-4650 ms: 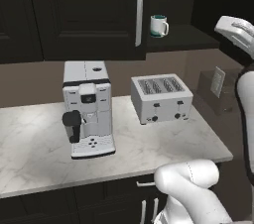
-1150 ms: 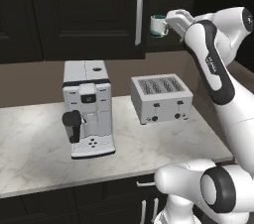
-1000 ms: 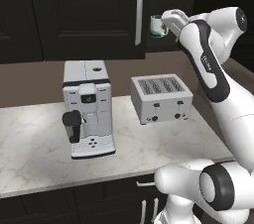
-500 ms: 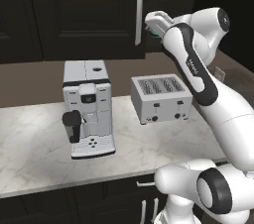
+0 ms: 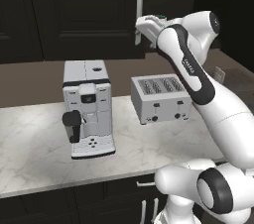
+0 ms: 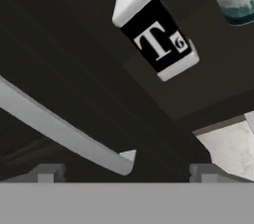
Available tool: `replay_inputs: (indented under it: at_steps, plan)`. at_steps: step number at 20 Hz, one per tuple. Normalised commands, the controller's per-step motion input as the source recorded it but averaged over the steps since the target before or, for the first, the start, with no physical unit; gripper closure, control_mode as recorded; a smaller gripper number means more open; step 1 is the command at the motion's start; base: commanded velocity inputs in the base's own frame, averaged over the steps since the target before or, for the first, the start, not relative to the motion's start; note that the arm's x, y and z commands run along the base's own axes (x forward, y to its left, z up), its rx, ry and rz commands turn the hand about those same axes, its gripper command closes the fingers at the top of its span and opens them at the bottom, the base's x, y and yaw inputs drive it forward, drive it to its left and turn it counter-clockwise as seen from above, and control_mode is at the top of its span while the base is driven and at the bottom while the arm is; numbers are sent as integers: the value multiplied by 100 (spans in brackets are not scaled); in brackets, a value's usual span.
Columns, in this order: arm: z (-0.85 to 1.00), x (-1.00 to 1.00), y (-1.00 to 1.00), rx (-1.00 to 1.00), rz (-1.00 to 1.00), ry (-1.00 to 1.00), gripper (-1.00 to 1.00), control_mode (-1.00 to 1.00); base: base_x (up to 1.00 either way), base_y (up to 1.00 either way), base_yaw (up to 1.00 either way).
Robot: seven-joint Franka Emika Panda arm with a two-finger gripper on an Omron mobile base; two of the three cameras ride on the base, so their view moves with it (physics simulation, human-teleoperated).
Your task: Open the cabinet directly in front. Then move the liquor and the mug to the dining counter with the jar on it.
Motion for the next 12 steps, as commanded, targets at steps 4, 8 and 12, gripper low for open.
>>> replay_inputs:
  at_steps: [4,8,12]
  plan:
    - [38,5,-100,19,-16,9,-100,-100,0,0,0]
    - [21,47,-84,15,-16,13,-100,-100,0,0,0]
    - [2,74,-11,3,-1,6,-100,-100,0,0,0]
